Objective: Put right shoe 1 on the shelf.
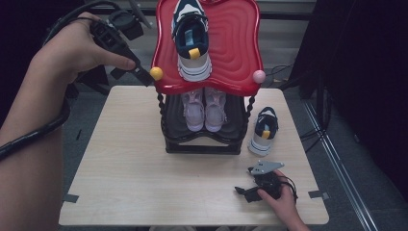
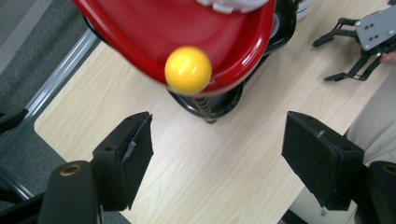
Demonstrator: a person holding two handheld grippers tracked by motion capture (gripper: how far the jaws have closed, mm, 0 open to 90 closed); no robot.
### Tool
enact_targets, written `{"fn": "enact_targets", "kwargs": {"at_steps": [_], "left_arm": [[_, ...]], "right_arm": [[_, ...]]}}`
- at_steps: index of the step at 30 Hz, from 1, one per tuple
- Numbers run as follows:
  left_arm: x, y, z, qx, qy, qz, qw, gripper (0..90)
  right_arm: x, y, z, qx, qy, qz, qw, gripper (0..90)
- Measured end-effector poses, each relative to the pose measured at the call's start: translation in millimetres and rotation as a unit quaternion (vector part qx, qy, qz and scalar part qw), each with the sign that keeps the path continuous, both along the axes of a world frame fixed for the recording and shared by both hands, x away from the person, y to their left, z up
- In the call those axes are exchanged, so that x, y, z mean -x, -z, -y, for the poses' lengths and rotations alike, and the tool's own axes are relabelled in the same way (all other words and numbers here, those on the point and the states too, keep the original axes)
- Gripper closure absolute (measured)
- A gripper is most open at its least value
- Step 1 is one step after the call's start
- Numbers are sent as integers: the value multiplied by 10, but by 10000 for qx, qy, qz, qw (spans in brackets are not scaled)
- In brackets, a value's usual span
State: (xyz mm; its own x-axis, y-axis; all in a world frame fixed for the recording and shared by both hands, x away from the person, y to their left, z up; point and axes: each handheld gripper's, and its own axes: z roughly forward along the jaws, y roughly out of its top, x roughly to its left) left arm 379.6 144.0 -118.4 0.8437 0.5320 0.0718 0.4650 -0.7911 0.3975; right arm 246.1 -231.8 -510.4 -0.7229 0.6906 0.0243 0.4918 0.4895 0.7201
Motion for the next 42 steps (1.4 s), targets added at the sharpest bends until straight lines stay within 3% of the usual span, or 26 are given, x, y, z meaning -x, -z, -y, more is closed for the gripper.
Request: {"fn": "enact_targets", "kwargs": {"at_steps": [17,24,34,42], "left_arm": [[125,420,-336,180,-83,-195,9996,247],[170,692,-427,225,-49,-296,9993,246],[208,1215,-583,322,-85,-508,9982,247],[246,1522,-635,428,-42,-618,9972,247]], "right_arm": [[0,-1,1,8,-3,-5,10000,103],[0,-2,1,9,-3,-8,10000,103],[-1,-2,0,-4,2,3,10000,103],[-1,0,-2,-10,8,9,10000,103]]}}
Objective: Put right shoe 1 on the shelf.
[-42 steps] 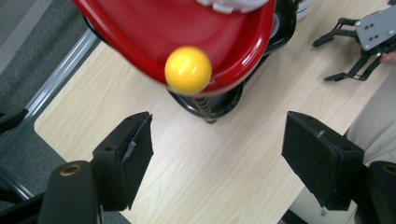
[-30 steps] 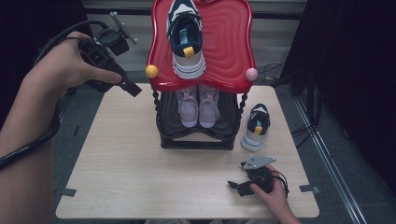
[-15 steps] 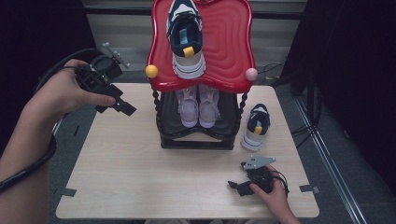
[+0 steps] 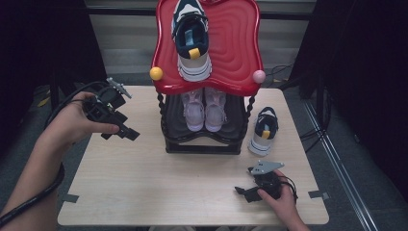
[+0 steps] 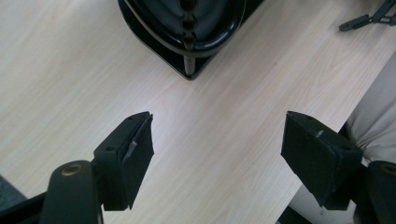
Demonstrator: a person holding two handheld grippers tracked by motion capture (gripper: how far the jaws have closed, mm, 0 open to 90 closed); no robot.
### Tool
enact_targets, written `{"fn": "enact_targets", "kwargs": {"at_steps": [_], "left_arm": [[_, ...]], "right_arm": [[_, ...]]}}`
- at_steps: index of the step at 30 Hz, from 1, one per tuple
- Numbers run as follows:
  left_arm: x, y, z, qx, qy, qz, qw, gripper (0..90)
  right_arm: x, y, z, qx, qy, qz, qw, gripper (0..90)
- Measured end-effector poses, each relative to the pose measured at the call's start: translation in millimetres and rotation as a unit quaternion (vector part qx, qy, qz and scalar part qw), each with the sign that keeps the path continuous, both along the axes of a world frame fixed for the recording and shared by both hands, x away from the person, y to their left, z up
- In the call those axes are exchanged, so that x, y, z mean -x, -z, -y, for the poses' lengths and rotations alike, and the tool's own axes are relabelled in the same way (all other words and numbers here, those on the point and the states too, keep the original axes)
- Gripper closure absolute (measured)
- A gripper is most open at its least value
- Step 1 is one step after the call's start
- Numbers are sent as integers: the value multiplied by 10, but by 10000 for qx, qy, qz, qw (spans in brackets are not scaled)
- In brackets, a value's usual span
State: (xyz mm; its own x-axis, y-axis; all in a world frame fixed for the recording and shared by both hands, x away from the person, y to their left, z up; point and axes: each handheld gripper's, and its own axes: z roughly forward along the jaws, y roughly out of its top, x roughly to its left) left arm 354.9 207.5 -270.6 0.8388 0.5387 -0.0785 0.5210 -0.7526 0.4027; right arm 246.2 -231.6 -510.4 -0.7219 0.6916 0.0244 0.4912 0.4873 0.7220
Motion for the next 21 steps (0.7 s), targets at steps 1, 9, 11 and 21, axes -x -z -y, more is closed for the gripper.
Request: {"fn": "enact_targets", "kwargs": {"at_steps": [1,9,11,21], "left_arm": [[4,45,-10,36,-23,-9,10000,247],[12,430,-92,157,-162,-167,9996,247],[13,522,-107,180,-191,-239,9994,247],[44,932,-116,336,-180,-375,9986,247]], "right_arm": [[0,0,0,0,0,0,10000,103],[0,0,0,0,-1,-1,10000,103],[0,1,0,-1,-1,3,10000,103],[1,0,0,5,-1,-10,10000,103]]}}
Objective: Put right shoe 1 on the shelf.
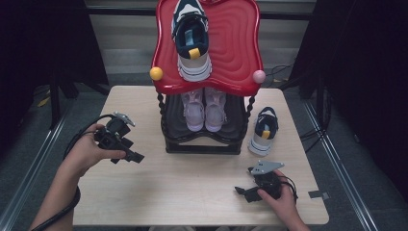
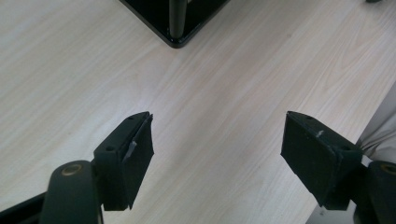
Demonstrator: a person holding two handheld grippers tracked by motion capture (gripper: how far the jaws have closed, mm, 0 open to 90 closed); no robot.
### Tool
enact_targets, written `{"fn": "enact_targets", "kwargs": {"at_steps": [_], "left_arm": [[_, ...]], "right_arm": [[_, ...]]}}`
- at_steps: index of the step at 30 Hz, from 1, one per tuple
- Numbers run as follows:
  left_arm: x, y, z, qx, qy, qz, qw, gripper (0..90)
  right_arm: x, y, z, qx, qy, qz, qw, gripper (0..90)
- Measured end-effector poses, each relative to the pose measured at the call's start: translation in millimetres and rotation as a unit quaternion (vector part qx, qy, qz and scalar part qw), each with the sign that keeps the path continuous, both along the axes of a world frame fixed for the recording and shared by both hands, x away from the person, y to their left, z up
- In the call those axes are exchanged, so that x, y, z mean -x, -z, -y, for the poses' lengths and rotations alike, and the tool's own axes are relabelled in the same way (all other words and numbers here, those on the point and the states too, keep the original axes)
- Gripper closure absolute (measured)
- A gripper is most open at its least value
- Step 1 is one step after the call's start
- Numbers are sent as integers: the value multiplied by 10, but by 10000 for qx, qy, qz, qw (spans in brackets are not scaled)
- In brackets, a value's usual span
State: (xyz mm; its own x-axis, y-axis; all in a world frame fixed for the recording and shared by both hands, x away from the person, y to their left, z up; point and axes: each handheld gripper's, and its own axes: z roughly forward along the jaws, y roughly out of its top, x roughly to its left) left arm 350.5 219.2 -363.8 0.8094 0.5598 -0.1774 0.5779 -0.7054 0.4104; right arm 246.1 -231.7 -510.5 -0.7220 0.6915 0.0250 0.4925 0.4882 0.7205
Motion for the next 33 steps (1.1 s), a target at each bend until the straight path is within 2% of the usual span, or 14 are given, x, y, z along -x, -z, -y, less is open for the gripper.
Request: {"fn": "enact_targets", "kwargs": {"at_steps": [1,4,5,7,8,19,27,33], "left_arm": [[4,68,5,38,-25,-20,10000,247],[7,133,7,89,-48,-56,9999,247],[6,214,14,137,-62,-106,9998,247],[5,239,17,132,-51,-115,9998,247],[11,314,34,170,-64,-119,9998,247],[27,581,68,269,-95,-185,9994,247],[58,822,89,391,-108,-320,9987,243],[76,952,103,450,-113,-290,9985,243]], "right_arm": [[0,0,0,1,-3,4,10000,104],[0,0,1,5,-6,1,10000,103],[0,0,2,6,-7,1,10000,103],[0,0,0,1,-3,0,10000,103],[0,0,0,1,-2,0,10000,103],[0,0,0,-1,0,0,10000,103],[0,0,0,-1,0,-1,10000,103],[-1,0,2,6,-8,3,10000,103]]}}
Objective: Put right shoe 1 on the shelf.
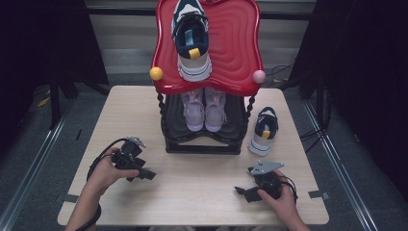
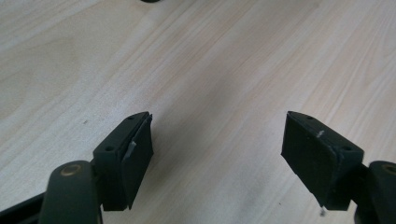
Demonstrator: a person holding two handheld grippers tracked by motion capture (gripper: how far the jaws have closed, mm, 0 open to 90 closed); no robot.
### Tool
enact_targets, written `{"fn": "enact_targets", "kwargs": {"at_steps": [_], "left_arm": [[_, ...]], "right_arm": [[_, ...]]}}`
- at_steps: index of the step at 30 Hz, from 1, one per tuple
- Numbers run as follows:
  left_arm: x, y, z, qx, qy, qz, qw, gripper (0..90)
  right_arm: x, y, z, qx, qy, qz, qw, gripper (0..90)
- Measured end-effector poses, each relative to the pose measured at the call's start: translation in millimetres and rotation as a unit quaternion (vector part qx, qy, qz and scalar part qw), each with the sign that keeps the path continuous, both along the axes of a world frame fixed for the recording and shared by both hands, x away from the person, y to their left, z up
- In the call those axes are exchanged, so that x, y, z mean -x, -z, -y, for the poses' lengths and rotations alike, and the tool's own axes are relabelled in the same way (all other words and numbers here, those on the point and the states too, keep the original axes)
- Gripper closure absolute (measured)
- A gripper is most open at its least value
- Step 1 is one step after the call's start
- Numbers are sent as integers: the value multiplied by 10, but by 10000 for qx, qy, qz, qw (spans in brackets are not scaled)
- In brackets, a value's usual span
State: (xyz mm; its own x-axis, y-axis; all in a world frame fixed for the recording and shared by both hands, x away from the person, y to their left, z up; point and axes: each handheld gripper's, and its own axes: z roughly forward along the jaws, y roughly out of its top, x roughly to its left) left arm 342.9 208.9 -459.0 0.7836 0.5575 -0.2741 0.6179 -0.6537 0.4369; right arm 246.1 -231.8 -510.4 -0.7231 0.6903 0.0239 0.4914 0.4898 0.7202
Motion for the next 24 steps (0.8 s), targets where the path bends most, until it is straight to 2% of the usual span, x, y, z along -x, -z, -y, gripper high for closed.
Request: {"fn": "enact_targets", "kwargs": {"at_steps": [8,11,14,18,24], "left_arm": [[27,148,25,87,-21,134,9999,228],[40,198,41,103,-29,257,9996,225],[47,222,48,113,-47,325,9994,223],[58,251,53,249,-71,453,9986,203],[92,285,68,334,-89,643,9973,164]], "right_arm": [[0,0,0,1,1,0,10000,103],[0,0,0,1,-3,4,10000,103],[0,0,0,0,1,0,10000,103],[0,0,0,-1,0,0,10000,103],[0,0,0,0,0,1,10000,103]]}}
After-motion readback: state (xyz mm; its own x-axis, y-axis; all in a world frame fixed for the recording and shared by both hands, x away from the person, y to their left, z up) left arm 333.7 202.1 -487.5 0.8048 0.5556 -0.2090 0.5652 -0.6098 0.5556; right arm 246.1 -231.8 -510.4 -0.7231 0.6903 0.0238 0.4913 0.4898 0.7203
